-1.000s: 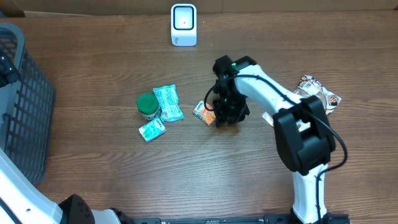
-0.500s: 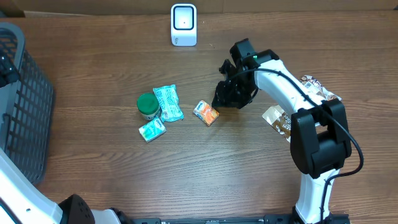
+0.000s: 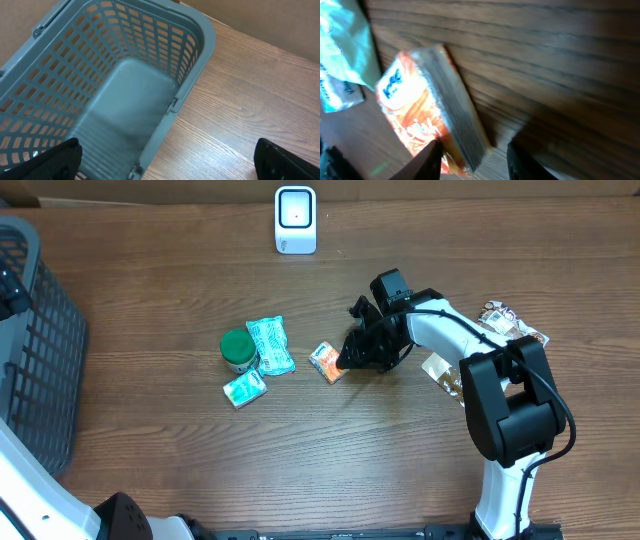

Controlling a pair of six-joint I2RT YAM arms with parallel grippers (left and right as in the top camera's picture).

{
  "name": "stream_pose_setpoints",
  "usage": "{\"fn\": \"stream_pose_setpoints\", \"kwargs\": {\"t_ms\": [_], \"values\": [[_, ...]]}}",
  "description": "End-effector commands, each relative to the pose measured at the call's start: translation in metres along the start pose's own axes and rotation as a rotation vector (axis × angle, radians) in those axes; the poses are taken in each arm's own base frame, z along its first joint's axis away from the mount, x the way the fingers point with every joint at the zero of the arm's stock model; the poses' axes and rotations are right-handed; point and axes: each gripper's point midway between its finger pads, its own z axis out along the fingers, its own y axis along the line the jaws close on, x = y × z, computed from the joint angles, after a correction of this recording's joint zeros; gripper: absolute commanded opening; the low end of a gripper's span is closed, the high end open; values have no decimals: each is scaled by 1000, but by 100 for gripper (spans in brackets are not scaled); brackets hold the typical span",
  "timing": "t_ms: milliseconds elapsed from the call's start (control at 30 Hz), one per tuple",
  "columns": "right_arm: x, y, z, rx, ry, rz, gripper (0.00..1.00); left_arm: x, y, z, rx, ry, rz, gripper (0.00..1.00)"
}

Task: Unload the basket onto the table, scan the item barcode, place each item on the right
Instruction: 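Grasp the Kleenex packet's edge with the right gripper and lift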

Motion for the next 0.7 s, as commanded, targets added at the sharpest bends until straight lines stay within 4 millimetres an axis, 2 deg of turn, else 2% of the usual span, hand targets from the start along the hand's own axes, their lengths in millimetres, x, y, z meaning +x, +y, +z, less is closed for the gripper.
{"fn": "stream_pose_setpoints", "kwargs": {"t_ms": [0, 33, 200, 300, 400, 500, 667], "values": [[13, -5, 10, -5, 28, 12, 31, 0, -1, -1, 7, -4, -10, 100], [14, -5, 10, -6, 29, 16, 24, 0, -1, -1, 7, -4, -10, 100], [16, 0, 10, -35, 38, 45, 6, 0, -1, -1, 7, -4, -10, 99], [19, 12, 9, -105, 56, 47, 4, 0, -1, -1, 7, -4, -10, 99], [21, 33, 0, -212, 82, 50, 4, 0, -1, -1, 7, -4, -9, 99], [21, 60, -22, -333, 90, 19, 4, 0, -1, -1, 7, -4, -10, 100], [14, 115, -88, -559, 23, -74, 4, 0, -1, -1, 7, -4, -10, 100]]}}
